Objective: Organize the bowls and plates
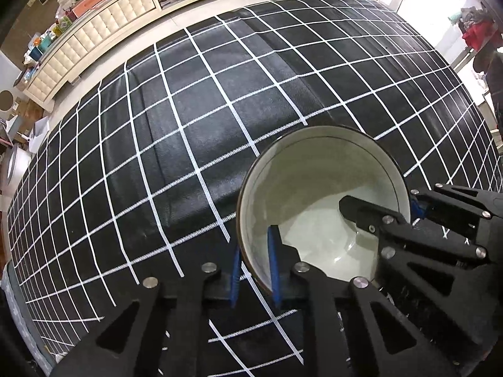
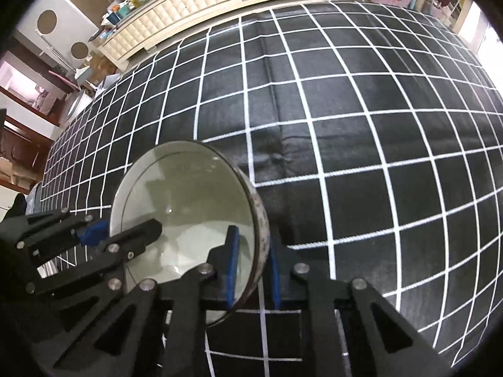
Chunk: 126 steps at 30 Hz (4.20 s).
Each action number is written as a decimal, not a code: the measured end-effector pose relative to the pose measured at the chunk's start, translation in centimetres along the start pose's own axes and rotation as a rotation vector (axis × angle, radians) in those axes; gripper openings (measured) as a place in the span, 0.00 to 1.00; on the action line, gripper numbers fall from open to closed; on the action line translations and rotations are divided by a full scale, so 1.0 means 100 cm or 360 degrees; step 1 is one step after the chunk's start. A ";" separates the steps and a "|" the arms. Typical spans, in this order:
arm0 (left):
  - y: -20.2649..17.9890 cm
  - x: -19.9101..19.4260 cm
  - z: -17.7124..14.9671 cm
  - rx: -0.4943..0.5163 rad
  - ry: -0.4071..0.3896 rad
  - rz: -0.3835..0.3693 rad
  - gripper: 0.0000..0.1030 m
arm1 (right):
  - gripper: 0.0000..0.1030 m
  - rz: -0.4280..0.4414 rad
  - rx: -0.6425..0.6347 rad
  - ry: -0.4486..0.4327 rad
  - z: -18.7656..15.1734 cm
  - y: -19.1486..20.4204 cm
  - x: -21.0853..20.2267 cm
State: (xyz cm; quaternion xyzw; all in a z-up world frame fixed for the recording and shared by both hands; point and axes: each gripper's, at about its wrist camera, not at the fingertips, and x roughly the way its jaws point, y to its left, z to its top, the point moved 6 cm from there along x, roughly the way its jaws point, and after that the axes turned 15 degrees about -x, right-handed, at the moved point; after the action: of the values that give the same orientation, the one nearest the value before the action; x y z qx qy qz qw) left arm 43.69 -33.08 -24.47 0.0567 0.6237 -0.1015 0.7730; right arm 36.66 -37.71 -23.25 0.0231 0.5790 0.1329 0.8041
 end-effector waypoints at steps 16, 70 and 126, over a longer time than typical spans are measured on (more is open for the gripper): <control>0.003 -0.058 -0.035 -0.0012 -0.0087 -0.0017 0.13 | 0.19 -0.0004 -0.0005 -0.0077 -0.021 0.031 -0.055; 0.188 -0.131 -0.225 -0.0365 -0.0163 -0.0041 0.13 | 0.19 0.0029 -0.0336 0.0144 -0.077 0.250 -0.032; 0.208 -0.114 -0.219 -0.0430 -0.0217 -0.0216 0.13 | 0.54 -0.0326 -0.0459 0.0155 -0.059 0.250 -0.036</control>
State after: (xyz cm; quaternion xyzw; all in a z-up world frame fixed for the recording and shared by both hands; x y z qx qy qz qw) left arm 25.29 -7.20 -18.85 -0.0970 0.5801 -0.0722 0.8055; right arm 25.39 -15.18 -17.05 -0.1580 0.5915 0.1329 0.7794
